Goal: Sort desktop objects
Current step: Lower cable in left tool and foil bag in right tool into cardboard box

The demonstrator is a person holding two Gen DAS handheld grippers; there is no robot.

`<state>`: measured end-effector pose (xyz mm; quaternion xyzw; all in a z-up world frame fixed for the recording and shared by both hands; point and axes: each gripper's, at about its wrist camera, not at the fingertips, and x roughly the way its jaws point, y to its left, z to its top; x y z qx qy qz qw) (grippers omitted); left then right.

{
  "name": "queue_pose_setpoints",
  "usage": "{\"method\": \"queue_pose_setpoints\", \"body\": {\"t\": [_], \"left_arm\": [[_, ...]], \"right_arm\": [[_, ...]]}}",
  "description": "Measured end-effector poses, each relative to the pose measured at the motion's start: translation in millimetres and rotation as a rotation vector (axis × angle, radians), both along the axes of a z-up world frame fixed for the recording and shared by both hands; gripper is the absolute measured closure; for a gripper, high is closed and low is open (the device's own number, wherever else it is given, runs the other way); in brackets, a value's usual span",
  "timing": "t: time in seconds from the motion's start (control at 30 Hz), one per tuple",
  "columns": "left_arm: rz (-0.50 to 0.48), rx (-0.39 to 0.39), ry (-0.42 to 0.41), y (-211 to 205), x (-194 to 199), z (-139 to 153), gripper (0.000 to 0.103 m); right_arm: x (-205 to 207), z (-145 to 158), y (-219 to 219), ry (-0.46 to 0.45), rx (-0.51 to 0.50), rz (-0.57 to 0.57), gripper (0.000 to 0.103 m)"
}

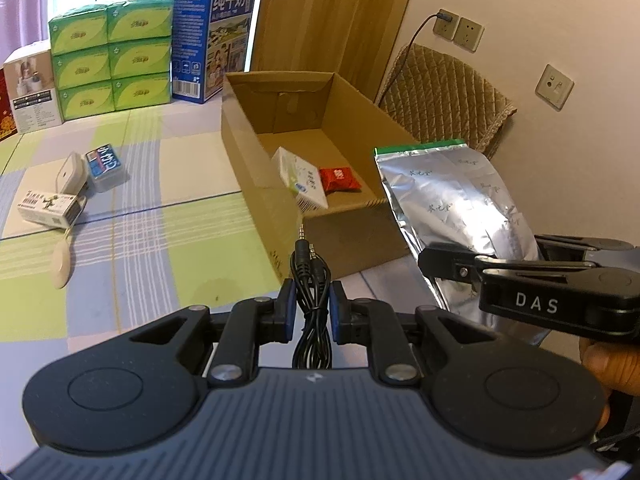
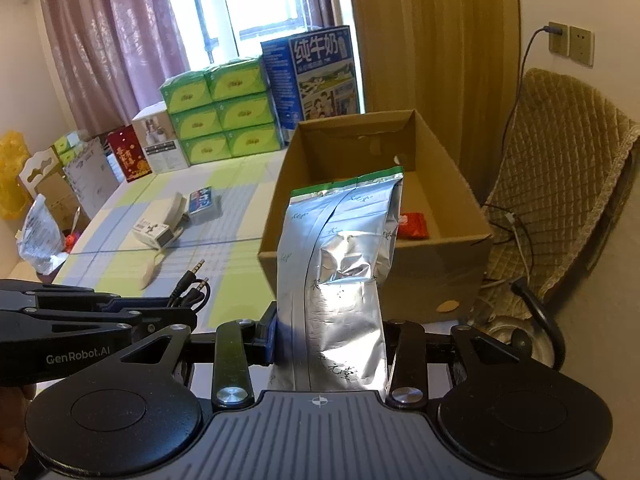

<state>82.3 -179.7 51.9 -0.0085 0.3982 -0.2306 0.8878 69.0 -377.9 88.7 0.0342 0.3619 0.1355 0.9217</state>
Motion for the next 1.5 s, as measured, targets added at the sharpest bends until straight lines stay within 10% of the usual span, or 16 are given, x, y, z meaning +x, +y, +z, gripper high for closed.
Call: {"method": "queue_pose_setpoints", "body": {"t": [1.5], "left_arm": [[-0.034, -0.062, -0.008, -60, 106, 35, 0.090]], "right_arm": [[96, 51, -41, -0.048, -0.052, -0.005, 0.066]]}}
